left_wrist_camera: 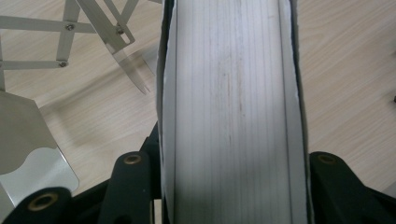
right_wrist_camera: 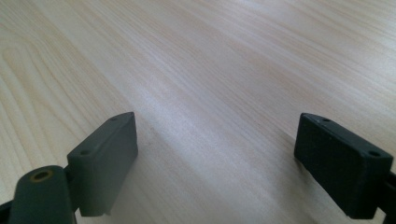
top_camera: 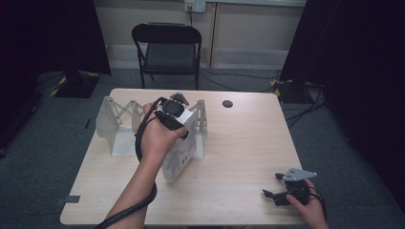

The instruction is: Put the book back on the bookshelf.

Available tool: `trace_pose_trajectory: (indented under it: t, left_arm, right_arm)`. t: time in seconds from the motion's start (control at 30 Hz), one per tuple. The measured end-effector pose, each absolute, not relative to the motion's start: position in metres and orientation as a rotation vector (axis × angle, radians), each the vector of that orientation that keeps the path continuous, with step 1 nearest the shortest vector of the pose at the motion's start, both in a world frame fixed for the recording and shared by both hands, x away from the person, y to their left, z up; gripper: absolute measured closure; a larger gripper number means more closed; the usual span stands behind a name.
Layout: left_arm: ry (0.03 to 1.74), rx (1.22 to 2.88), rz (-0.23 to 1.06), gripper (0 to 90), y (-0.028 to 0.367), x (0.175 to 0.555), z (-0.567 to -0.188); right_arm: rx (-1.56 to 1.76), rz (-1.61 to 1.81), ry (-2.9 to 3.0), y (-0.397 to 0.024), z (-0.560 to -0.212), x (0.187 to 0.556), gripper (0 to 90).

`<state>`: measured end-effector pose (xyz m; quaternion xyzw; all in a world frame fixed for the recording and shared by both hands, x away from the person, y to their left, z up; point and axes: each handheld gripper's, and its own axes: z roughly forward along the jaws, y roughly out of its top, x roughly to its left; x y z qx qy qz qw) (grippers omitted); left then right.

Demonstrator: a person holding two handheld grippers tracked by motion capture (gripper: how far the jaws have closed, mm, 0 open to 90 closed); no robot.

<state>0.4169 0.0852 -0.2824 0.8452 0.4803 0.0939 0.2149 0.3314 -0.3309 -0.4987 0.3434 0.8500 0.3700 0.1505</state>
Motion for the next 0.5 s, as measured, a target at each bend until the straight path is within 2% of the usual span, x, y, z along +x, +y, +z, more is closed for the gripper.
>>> trace_pose_trajectory:
  t: [0.5]
  left_arm:
    - [1.363,2.331,0.262,53.5,0.0843,0.4253,-0.2819]
  right_arm:
    - [0.986,1.063,2.441,-0.3309,-0.4987,0.3314,13.1]
